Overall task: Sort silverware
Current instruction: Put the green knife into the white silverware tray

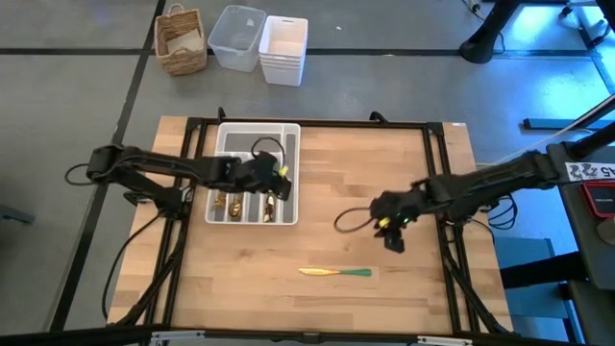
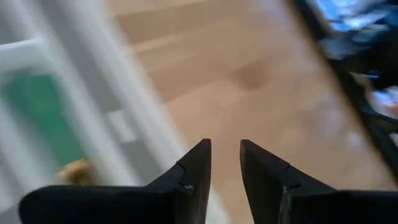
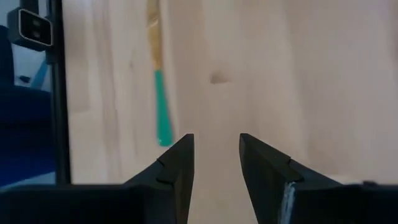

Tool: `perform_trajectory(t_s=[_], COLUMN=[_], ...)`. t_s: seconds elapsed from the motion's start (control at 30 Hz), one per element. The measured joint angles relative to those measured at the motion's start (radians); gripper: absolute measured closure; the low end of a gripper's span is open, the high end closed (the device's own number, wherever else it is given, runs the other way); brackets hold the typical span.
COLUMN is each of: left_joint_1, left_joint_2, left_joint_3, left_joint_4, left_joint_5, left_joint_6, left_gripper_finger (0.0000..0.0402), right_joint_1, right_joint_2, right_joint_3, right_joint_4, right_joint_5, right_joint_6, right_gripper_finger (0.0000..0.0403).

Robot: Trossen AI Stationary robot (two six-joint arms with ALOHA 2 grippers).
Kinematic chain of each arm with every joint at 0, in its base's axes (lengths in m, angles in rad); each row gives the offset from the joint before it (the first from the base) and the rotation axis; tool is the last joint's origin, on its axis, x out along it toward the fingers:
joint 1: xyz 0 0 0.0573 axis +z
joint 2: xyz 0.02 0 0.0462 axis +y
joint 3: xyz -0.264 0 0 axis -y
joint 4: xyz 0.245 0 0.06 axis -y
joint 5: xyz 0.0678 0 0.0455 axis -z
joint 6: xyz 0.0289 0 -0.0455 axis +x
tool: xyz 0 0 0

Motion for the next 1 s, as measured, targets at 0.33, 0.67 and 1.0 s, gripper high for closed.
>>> perform_trajectory(t_s=[0.33,0.67,1.0], left_joint_1=[-0.22,-0.348,-0.366], left_joint_2=[0.056,0.215,0.386], left_joint_3=[0.0,0.0,-0.001], left_joint_4=[0.221,0.457,0.705], left_joint_5=[0.001,0.001,0.024], left_joint_6=[0.141,0.203,0.189], left_gripper_finger=[0.0327,0.0327,0.0327], right_joint_1=[0.226,0.378,0.406], right_joint_2=[0.258,0.481,0.571], right_joint_3=[0.0,0.0,0.003], right_joint_4=[0.316,0.316,0.318], right_joint_5=[0.08,0.187,0.273], right_joint_6=[0.122,0.22,0.237], right_gripper_finger=[0.0274,0.0274,0.0274])
